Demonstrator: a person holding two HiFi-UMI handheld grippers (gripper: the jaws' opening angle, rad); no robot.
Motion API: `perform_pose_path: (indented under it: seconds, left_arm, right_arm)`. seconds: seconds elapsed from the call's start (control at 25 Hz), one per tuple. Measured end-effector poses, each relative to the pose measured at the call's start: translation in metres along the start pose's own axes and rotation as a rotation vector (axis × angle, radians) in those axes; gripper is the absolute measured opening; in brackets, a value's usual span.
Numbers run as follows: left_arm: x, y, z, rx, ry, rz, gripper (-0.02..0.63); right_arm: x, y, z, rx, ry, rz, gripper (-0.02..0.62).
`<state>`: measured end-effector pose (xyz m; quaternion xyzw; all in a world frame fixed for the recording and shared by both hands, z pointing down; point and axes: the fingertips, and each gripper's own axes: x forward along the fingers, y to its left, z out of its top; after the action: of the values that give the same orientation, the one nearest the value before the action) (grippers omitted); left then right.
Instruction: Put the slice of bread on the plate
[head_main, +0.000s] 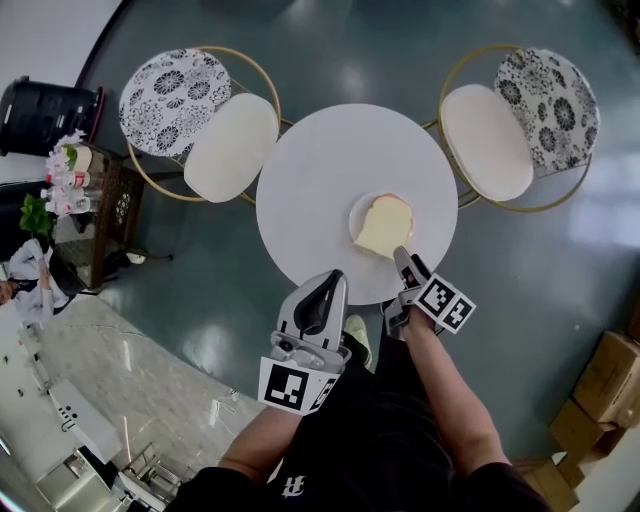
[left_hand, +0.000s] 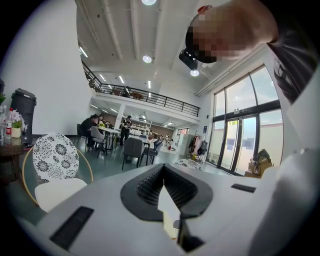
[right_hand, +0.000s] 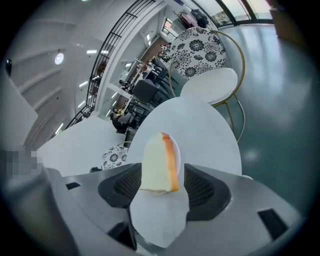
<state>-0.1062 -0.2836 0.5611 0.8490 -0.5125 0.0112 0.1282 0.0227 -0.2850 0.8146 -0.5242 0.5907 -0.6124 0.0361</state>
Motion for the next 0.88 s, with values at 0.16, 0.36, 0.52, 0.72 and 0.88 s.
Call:
perform_pose_path:
  seconds: [0.16,0.36,0.52,0.72,0.88]
  left_arm:
    - [-0.005,-0.007,0.009,0.001,0.004,-0.009,0.006]
    - [-0.017,-0.024,0.028,0.009,-0.003,-0.032,0.006]
    - [-0.034,-0.039,0.045,0.017,-0.008,-0.055,0.006]
    - [-0.063,-0.064,0.065,0.016,-0.005,-0.090,0.006]
    - [-0.088,-0.081,0.081,0.031,-0.013,-0.113,0.006]
  right_arm:
    - [-0.017,0.019,0.005,-0.049,-0.006,0.043,0.247]
    - [-0.052,0.067,0.011,-0.094,-0.007,0.206,0.245]
    - [-0.092,0.115,0.011,-0.149,0.007,0.378,0.182]
    - [-0.149,0.174,-0.001,-0.282,0.009,0.503,0.135]
    - [-0.186,0.208,-0.016,-0.368,0.011,0.554,0.115]
